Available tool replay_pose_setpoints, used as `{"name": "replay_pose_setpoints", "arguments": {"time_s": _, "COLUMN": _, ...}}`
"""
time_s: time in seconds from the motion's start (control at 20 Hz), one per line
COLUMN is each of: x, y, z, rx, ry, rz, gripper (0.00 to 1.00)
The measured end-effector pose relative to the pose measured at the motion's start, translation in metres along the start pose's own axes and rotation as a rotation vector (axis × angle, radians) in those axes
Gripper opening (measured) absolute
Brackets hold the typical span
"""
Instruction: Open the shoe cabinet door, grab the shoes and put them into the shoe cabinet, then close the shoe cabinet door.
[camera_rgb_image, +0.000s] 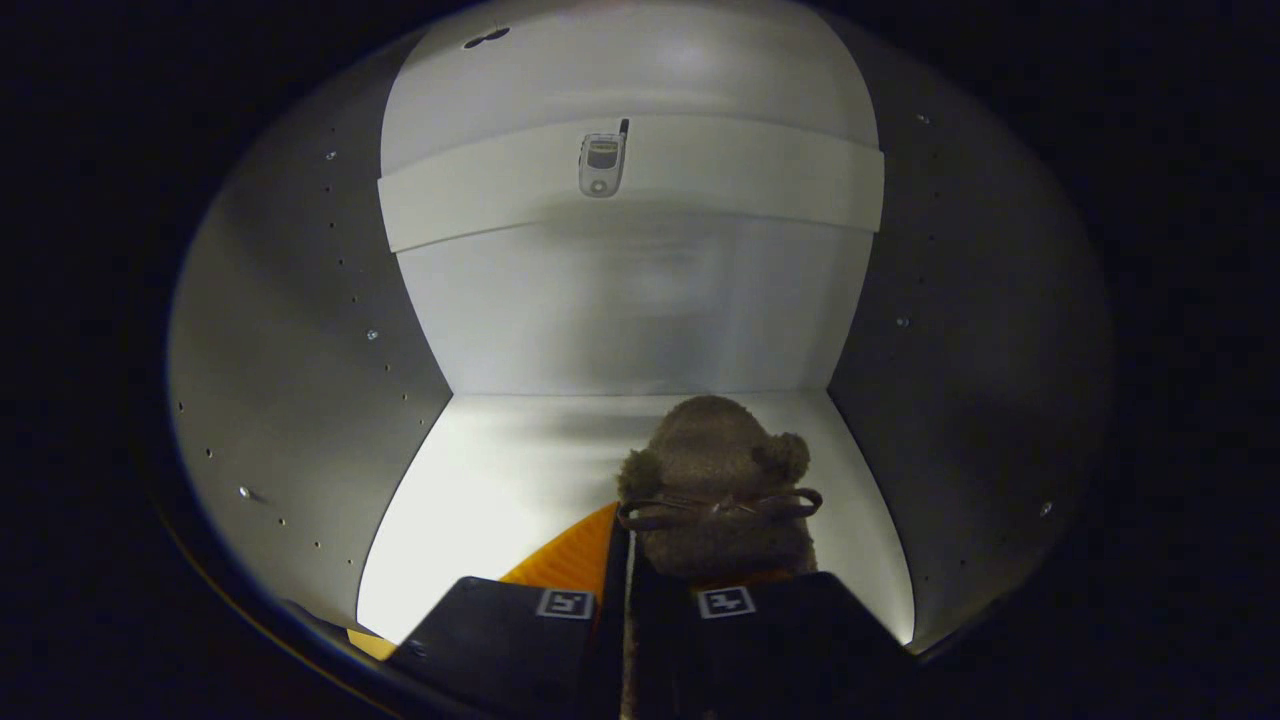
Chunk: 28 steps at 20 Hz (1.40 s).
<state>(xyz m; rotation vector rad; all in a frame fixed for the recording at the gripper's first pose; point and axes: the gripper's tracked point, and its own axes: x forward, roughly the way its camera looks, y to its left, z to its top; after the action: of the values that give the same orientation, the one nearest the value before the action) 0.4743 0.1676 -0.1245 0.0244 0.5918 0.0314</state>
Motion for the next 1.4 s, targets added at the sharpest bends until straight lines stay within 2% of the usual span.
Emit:
{"name": "replay_pose_setpoints", "arguments": {"time_s": 0.15, "x": -0.009, "y": 0.0, "z": -0.001, "rx": 0.019, "ry": -0.011, "rz": 0.007, "gripper": 0.49}}
{"name": "replay_pose_setpoints", "arguments": {"time_s": 0.2, "x": -0.013, "y": 0.001, "z": -0.001, "rx": 0.027, "ry": -0.017, "rz": 0.012, "gripper": 0.52}}
{"name": "replay_pose_setpoints", "arguments": {"time_s": 0.45, "x": -0.046, "y": 0.005, "z": 0.0, "rx": 0.015, "ry": -0.08, "rz": 0.017, "gripper": 0.88}}
{"name": "replay_pose_setpoints", "arguments": {"time_s": 0.55, "x": -0.066, "y": 0.007, "z": 0.003, "rx": 0.011, "ry": -0.126, "rz": 0.011, "gripper": 0.95}}
{"name": "replay_pose_setpoints", "arguments": {"time_s": 0.65, "x": -0.089, "y": 0.01, "z": 0.01, "rx": 0.018, "ry": -0.195, "rz": 0.014, "gripper": 0.98}}
{"name": "replay_pose_setpoints", "arguments": {"time_s": 1.1, "x": -0.236, "y": 0.028, "z": 0.01, "rx": -0.032, "ry": -0.442, "rz": 0.053, "gripper": 0.98}}
{"name": "replay_pose_setpoints", "arguments": {"time_s": 1.25, "x": -0.291, "y": 0.035, "z": -0.008, "rx": 0.002, "ry": -0.505, "rz": 0.086, "gripper": 0.98}}
{"name": "replay_pose_setpoints", "arguments": {"time_s": 1.4, "x": -0.334, "y": 0.035, "z": -0.039, "rx": 0.014, "ry": -0.514, "rz": 0.104, "gripper": 0.98}}
